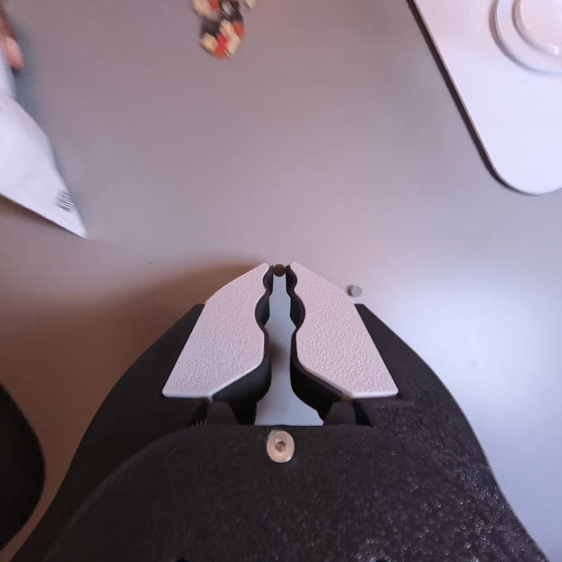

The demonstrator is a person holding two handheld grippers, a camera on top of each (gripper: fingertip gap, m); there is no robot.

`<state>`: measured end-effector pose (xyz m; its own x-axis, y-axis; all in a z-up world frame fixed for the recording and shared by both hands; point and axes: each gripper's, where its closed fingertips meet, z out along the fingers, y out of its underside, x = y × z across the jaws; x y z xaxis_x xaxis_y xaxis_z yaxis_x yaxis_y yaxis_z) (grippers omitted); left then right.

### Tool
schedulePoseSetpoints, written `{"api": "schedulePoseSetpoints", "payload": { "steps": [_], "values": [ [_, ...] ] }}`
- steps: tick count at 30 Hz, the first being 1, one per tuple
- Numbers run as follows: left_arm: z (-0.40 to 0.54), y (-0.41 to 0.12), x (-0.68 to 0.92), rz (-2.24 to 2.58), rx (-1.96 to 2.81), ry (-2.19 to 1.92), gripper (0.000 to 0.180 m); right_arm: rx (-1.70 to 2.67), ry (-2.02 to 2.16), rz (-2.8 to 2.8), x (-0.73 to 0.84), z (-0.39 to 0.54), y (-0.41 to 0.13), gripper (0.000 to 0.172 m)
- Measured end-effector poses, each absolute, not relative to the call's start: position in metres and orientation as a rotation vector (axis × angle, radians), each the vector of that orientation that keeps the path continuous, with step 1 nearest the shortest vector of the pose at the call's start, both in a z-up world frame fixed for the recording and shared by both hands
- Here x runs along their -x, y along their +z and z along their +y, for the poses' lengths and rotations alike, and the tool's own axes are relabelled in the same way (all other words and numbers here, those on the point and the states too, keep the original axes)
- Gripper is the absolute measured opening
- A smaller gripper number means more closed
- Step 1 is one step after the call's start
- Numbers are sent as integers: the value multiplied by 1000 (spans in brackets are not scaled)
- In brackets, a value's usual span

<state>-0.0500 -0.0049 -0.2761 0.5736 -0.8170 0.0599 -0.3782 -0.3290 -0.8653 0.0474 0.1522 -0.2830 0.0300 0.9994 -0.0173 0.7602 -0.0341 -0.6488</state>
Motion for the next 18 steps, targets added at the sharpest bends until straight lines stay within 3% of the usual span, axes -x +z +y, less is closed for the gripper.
{"api": "schedulePoseSetpoints", "payload": {
  "steps": [7, 18],
  "values": [
    [-5, -276, 49, 960, 1932, -638, 2, 1386, 1064, -1945, 9, 35, -196, 8],
    [-6, -276, 50, 973, 1929, -627, 2, 1348, 920, -2190, 12, 7, -224, 27]
  ]
}}
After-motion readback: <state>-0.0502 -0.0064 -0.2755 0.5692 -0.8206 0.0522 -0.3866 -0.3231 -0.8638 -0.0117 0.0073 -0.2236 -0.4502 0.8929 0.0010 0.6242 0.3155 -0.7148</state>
